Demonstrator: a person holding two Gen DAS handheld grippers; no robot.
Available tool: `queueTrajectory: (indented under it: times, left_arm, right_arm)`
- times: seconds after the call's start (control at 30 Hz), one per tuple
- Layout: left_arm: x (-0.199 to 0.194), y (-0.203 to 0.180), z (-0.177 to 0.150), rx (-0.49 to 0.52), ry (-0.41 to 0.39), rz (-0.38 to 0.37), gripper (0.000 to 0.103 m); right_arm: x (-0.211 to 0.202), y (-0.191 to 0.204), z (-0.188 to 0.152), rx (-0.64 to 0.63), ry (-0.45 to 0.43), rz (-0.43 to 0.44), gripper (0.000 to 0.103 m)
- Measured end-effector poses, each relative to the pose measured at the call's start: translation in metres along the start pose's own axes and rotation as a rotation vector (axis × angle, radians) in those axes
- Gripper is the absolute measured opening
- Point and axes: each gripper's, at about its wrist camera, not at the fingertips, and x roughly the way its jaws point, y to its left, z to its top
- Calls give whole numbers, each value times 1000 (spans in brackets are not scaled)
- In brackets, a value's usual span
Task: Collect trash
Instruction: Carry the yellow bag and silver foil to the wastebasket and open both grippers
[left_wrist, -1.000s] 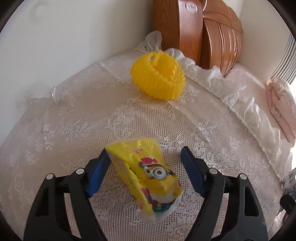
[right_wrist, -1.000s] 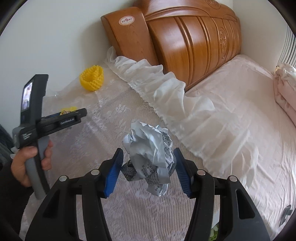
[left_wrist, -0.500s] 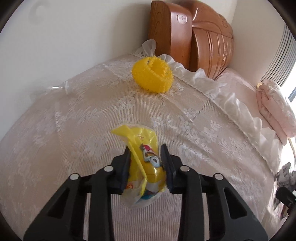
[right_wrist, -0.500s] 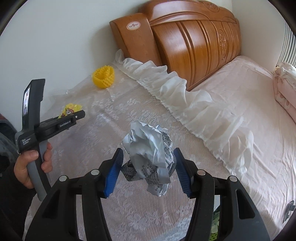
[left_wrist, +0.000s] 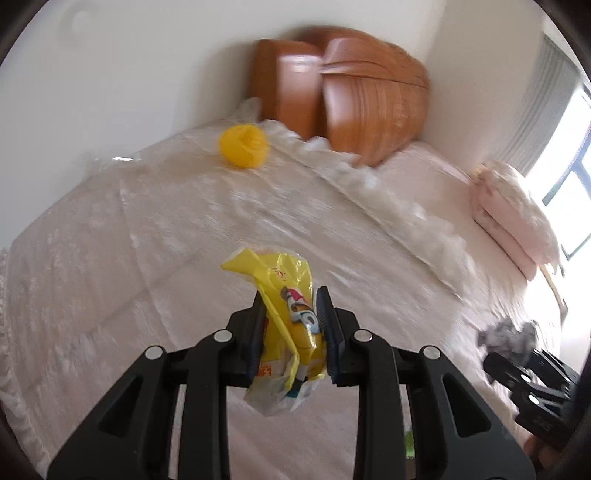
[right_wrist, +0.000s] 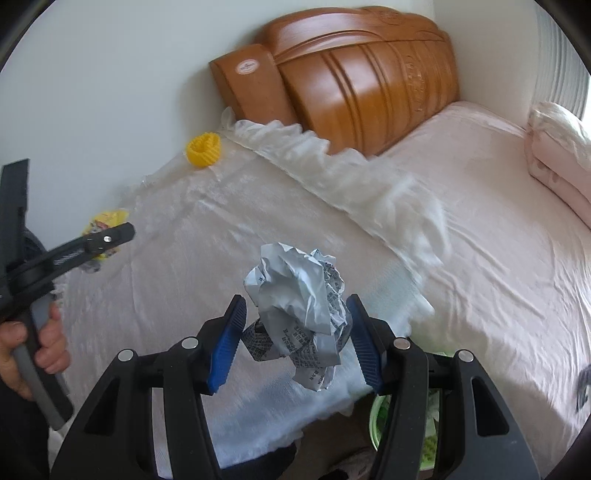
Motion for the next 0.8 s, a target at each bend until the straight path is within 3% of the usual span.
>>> queueTrajectory:
  times: [0.47,0.8]
  left_arm:
    - [-37,-178,-65,315,32,-227,27]
    - [-34,-247,-84,429,59,-291,27]
  right_arm:
    - [-71,-113,-85,238,-24,-144,57]
    - [-99,-158,-104,305,-54,-201,57]
